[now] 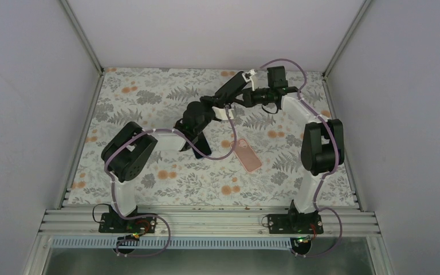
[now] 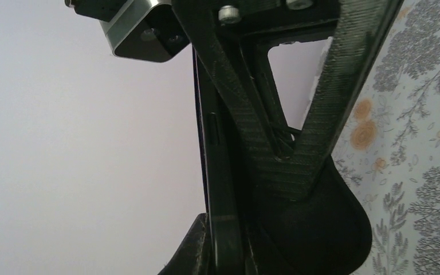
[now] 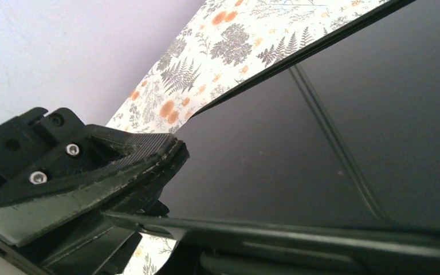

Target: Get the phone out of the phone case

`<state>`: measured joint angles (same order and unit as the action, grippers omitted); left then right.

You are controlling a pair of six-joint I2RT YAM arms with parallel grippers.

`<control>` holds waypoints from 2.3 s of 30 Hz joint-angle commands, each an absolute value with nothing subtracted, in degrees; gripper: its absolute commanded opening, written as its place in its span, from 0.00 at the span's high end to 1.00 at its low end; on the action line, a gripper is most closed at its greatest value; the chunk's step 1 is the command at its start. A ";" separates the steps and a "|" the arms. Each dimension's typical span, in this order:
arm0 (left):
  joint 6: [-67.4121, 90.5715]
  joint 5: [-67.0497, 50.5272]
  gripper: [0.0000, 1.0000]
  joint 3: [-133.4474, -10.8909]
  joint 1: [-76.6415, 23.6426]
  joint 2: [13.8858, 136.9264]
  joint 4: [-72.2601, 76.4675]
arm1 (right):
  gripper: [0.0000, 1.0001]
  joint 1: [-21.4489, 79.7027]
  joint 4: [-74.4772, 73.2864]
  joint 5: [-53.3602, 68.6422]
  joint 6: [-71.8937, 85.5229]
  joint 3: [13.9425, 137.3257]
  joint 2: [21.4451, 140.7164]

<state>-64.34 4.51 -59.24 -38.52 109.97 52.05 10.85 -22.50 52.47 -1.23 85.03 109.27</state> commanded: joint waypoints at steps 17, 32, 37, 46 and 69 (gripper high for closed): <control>-54.90 25.72 0.98 -66.31 -31.90 98.75 41.86 | 0.97 4.96 -25.94 26.45 -11.55 82.05 104.18; -79.38 44.90 0.98 -21.76 -31.27 64.87 42.25 | 0.97 -5.10 -64.89 39.76 -36.09 76.91 104.31; -67.40 46.28 0.98 -17.98 -33.70 60.64 26.48 | 0.97 -9.80 -68.50 36.82 -42.96 70.64 103.51; -60.79 44.00 0.98 -12.53 -39.12 66.19 20.40 | 0.97 -10.06 -69.98 30.58 -48.06 61.11 104.17; -45.18 27.30 0.00 -14.75 -52.76 66.16 2.53 | 0.00 -15.99 -67.85 21.29 -45.49 64.07 102.72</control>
<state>-52.05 40.66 -12.03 -52.01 71.35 18.90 -15.31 -69.84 26.22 -45.58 60.95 104.18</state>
